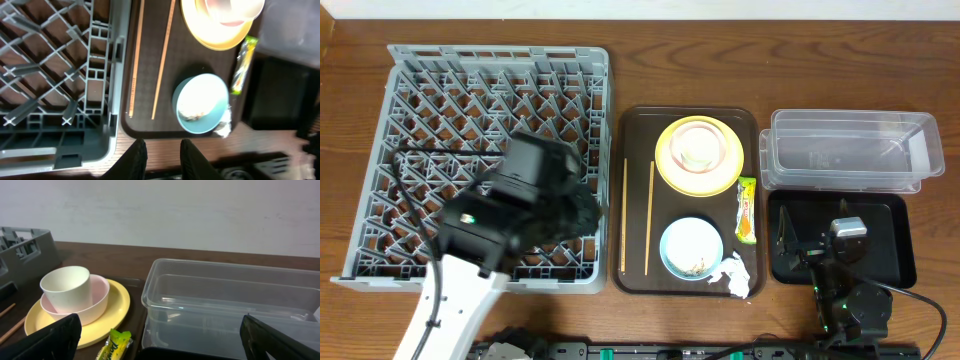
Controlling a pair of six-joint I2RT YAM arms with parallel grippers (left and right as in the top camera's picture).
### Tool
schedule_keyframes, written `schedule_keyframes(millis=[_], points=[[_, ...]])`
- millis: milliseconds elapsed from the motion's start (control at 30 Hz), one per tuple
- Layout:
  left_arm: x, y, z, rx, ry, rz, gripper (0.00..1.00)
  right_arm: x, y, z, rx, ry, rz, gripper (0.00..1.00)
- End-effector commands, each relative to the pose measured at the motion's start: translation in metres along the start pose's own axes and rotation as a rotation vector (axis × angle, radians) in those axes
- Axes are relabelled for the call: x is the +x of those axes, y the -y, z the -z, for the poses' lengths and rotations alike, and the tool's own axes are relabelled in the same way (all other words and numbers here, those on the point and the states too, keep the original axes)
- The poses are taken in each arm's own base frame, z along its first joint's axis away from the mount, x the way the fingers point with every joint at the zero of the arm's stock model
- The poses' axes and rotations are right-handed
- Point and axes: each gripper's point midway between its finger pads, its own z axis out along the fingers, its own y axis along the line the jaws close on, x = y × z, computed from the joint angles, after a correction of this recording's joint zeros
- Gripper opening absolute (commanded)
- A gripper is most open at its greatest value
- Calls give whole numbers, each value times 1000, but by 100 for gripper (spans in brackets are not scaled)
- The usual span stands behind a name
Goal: Sort waste into correct bins and load items into the dishwasher
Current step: 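Move the left gripper over the tray toward the wooden chopsticks, then lower the left gripper and close it on one wooden chopstick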
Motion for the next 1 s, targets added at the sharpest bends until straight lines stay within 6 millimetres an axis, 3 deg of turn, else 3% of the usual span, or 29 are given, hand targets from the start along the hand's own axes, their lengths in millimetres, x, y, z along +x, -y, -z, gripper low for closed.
schedule_keyframes(millis=[0, 200, 267, 400, 467, 700, 867, 967], points=[[-13, -17, -5, -253, 185, -24, 29, 1, 2, 0, 8, -3, -11, 99], [4, -2, -31, -326, 173, -95, 43, 1, 2, 0, 8, -4, -12, 99], [9, 1, -38, -338, 152, -114, 43, 1, 2, 0, 8, -4, -12, 99], [13, 14, -55, -341, 136, -182, 31, 1, 2, 0, 8, -4, -12, 99], [16, 23, -72, -370, 134, -248, 30, 1, 2, 0, 8, -4, -12, 99], [21, -3, -132, -622, 52, -335, 31, 1, 2, 0, 8, -4, -12, 99], [23, -14, -160, -699, 24, -359, 31, 1, 2, 0, 8, -4, -12, 99], [23, -18, -164, -726, 21, -367, 30, 1, 2, 0, 8, -4, -12, 99]])
